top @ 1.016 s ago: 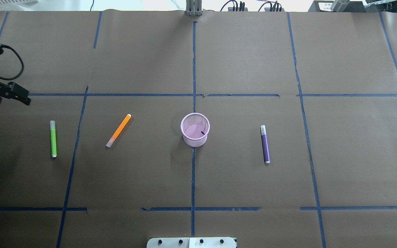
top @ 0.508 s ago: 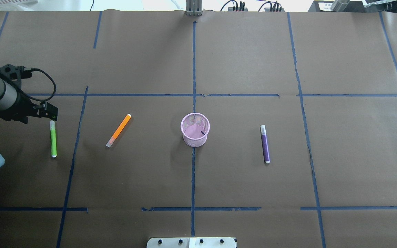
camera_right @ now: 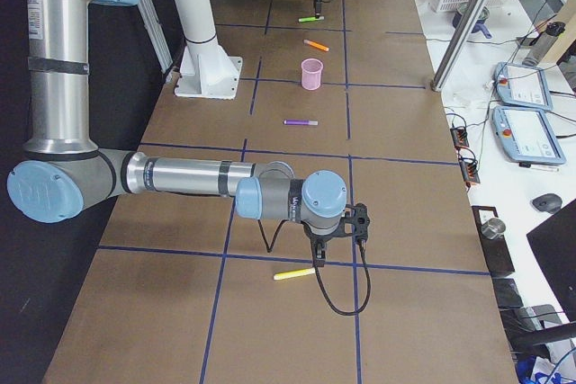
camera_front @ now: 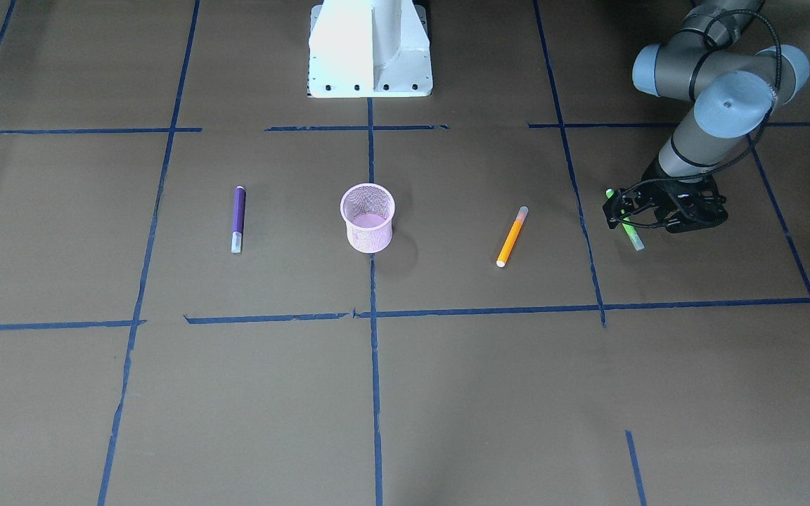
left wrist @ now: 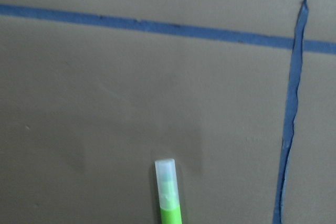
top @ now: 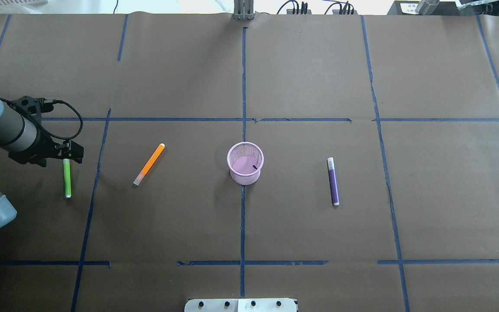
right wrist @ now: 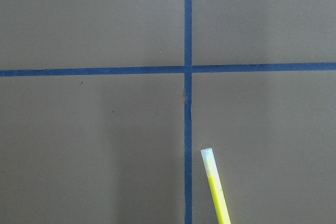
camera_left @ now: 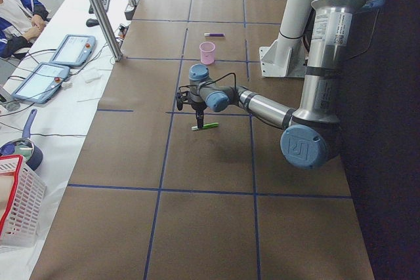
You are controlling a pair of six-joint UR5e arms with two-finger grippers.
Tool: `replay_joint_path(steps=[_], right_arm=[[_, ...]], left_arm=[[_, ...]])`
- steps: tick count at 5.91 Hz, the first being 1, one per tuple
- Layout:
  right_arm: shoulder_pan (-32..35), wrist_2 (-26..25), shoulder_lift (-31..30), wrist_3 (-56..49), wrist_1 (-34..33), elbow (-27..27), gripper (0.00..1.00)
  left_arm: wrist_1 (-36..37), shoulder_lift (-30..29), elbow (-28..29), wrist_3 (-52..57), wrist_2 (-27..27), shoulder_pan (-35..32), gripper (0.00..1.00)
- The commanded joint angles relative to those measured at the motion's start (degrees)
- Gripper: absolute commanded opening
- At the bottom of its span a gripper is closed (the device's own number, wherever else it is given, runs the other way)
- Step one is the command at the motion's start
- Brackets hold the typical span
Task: Collect pens into pen holder
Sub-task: 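Move the left gripper down over the upright green marker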
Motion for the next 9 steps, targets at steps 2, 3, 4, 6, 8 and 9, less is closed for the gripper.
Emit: replay_joint_path(steps=[2, 3, 4, 6, 8, 9], right_arm=[[0.0, 0.0, -0.2, 0.0, 0.1, 0.0, 1.0], [0.0, 0.0, -0.2, 0.0, 0.1, 0.0, 1.0], [0.0, 0.0, -0.2, 0.0, 0.1, 0.0, 1.0], [0.0, 0.0, -0.2, 0.0, 0.1, 0.0, 1.0], [0.0, 0.0, -0.1, -0.1, 0.1, 0.0, 1.0], [0.0, 0.0, -0.1, 0.0, 0.1, 0.0, 1.0]], left_arm=[[-1.4, -0.3, 3.3, 0.2, -0.1, 0.4, 1.0], [-1.9, -0.3, 3.4, 0.2, -0.1, 0.4, 1.0], [-2.0, -0.3, 3.8, 0.1, -0.1, 0.4, 1.0], [-2.0, -0.4, 4.0, 0.1, -0.2, 0.4, 1.0], [-2.1, -1.7, 5.4, 0.2, -0.2, 0.8, 1.0], [-2.1, -1.7, 5.3, 0.2, -0.3, 0.8, 1.0]])
